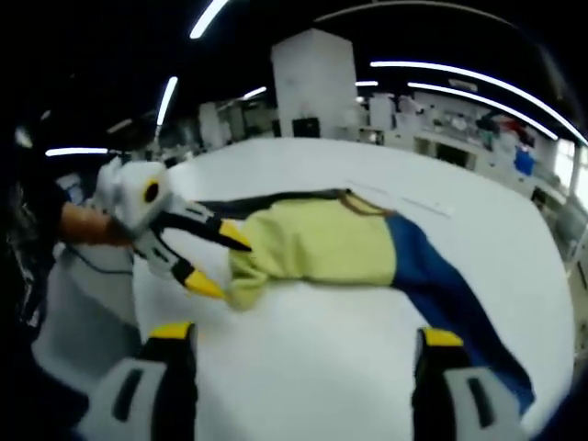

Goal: Fold the garment on the visible template until the final outline fits inside the template.

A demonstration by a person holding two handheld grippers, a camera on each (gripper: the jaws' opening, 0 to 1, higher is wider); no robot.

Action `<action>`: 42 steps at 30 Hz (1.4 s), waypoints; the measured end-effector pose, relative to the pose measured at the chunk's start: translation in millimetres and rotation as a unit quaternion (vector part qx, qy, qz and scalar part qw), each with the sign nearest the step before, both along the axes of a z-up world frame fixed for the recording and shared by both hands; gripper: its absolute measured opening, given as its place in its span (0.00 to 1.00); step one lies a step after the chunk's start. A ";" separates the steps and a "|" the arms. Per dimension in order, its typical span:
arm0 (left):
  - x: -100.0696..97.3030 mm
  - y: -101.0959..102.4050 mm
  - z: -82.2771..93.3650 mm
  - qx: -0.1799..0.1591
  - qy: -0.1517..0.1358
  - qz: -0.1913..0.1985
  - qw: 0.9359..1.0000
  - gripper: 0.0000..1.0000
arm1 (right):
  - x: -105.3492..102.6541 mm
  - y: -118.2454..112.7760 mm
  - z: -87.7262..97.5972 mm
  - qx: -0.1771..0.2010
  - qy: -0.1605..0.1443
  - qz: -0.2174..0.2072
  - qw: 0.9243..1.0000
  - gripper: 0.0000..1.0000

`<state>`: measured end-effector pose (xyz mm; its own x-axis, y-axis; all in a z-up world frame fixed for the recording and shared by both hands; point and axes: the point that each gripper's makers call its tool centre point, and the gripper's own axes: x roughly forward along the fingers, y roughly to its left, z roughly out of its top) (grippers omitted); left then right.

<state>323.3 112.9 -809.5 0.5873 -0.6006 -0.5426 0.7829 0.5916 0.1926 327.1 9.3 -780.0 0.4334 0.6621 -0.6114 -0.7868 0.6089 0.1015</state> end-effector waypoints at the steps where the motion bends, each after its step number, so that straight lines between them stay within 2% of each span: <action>1: 0.3 0.5 -3.7 0.014 -0.003 -0.007 1.000 0.38 | -1.1 1.1 -0.9 0.002 0.001 -0.001 1.000 0.99; 5: 3.2 9.9 -20.3 0.092 -0.017 -0.018 0.995 0.32 | -5.2 3.7 -4.4 0.001 0.003 -0.002 1.000 0.99; 9: 4.7 8.0 -25.2 0.089 -0.016 -0.021 0.996 0.30 | -5.4 3.0 -6.9 0.001 0.004 -0.005 1.000 0.99; 12: 6.7 8.6 -27.1 0.102 -0.015 -0.018 0.995 0.28 | -4.5 1.3 -7.1 0.001 0.005 -0.010 1.000 0.98; 15: 9.2 12.6 -28.2 0.122 -0.021 -0.014 0.992 0.21 | -6.1 0.5 -8.1 0.000 0.005 -0.012 1.000 0.95; 18: 12.0 14.2 -27.8 0.121 -0.017 -0.007 0.993 0.16 | -6.3 0.3 -10.6 0.003 0.009 -0.018 1.000 0.95; 21: 14.4 15.3 -18.9 0.088 -0.010 0.010 0.996 0.06 | -7.7 1.0 -12.4 0.005 0.012 -0.020 1.000 0.94; 22: 16.5 15.3 -14.0 0.059 0.002 0.027 0.998 0.05 | -7.8 0.9 -12.9 0.004 0.012 -0.022 1.000 0.94; 25: 19.1 16.6 1.2 0.019 0.011 0.040 0.999 0.05 | -8.4 0.3 -14.0 0.001 0.011 -0.024 1.000 0.93; 30: 24.7 20.7 23.8 -0.020 0.007 0.045 0.999 0.04 | -6.9 0.6 -13.1 0.002 0.009 -0.029 1.000 0.92; 33: 34.6 27.4 32.2 -0.049 0.004 0.053 0.997 0.04 | -5.6 1.3 -11.9 0.006 0.010 -0.034 0.999 0.91; 38: 50.9 36.9 51.6 -0.113 0.014 0.083 0.990 0.05 | -2.5 4.0 -10.3 0.011 0.009 -0.043 0.999 0.89; 42: 67.7 48.6 63.8 -0.167 0.033 0.121 0.978 0.05 | 3.1 3.3 -9.9 0.011 0.006 -0.053 0.998 0.89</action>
